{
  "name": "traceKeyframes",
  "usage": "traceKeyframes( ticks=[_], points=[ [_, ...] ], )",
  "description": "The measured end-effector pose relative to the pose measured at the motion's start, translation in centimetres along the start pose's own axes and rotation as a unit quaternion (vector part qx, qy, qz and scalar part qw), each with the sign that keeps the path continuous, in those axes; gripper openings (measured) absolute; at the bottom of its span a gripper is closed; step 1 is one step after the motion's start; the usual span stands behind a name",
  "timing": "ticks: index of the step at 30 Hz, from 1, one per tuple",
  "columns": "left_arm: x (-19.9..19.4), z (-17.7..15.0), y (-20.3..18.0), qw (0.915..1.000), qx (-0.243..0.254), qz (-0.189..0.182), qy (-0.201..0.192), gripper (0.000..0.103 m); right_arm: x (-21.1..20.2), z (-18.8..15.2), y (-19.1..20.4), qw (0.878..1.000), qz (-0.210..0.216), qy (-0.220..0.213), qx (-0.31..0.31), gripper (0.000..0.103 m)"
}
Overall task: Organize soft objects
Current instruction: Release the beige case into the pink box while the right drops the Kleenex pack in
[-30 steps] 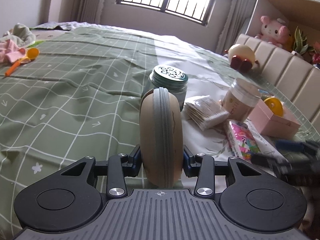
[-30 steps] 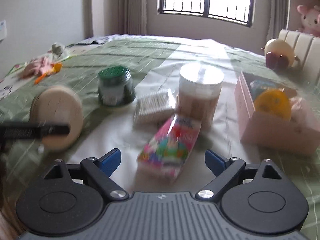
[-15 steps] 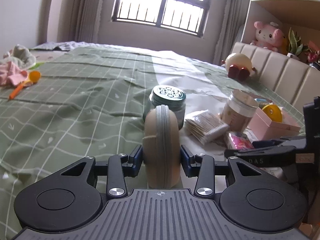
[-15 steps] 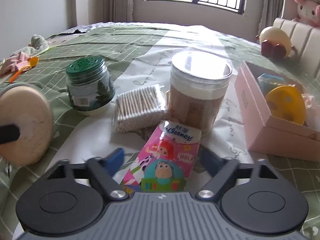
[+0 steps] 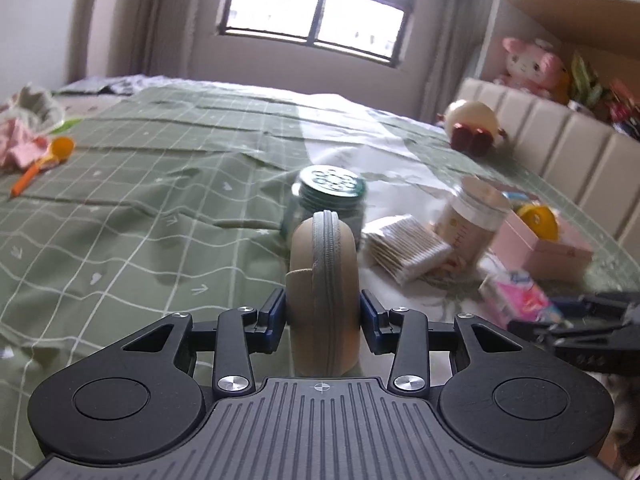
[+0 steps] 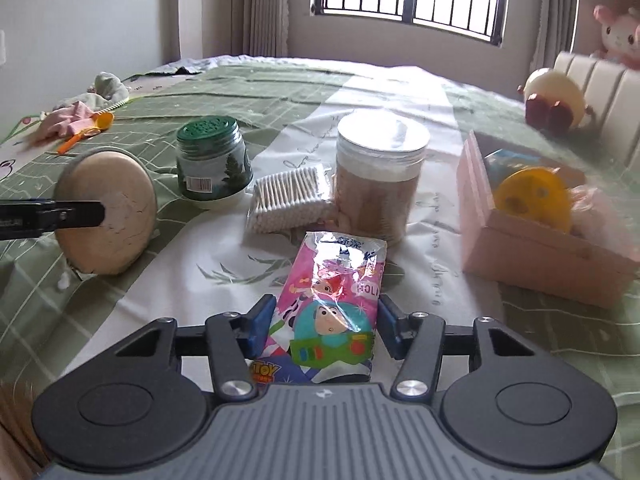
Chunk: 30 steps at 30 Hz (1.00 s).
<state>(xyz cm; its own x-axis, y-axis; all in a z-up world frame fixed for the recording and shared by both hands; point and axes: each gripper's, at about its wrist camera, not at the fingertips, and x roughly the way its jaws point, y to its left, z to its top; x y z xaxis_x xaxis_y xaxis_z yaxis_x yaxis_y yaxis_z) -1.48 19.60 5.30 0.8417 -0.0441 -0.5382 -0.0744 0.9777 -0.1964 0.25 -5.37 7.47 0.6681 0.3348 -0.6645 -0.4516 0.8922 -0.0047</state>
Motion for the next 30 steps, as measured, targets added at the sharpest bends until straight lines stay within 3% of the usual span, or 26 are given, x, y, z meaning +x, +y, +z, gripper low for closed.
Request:
traceKeyframes(
  ticks=[7, 12, 20, 24, 30],
  points=[
    [-1.5, -0.5, -3.9, 0.9950, 0.050, -0.084, 0.021, 0.043, -4.1, -1.5, -1.6, 0.999, -0.019, -0.033, -0.020, 0.054],
    [-2.0, -1.2, -8.6, 0.9829, 0.096, -0.149, 0.051, 0.043, -6.1, -3.6, -4.3, 0.999, -0.032, -0.039, -0.008, 0.054],
    [-0.2, -1.1, -16.3, 0.9643, 0.142, -0.208, 0.080, 0.043, -9.2, -5.4, -11.8, 0.995, -0.074, -0.062, 0.034, 0.054],
    [2.0, 1.6, -19.8, 0.9567, 0.134, -0.244, 0.085, 0.043, -10.5, -4.8, -16.2, 0.988, -0.101, -0.094, 0.064, 0.054],
    [6.3, 9.6, -24.2, 0.9531, 0.115, -0.278, 0.036, 0.043, -10.1, -2.5, -22.0, 0.979, -0.113, -0.135, 0.103, 0.054]
  ],
)
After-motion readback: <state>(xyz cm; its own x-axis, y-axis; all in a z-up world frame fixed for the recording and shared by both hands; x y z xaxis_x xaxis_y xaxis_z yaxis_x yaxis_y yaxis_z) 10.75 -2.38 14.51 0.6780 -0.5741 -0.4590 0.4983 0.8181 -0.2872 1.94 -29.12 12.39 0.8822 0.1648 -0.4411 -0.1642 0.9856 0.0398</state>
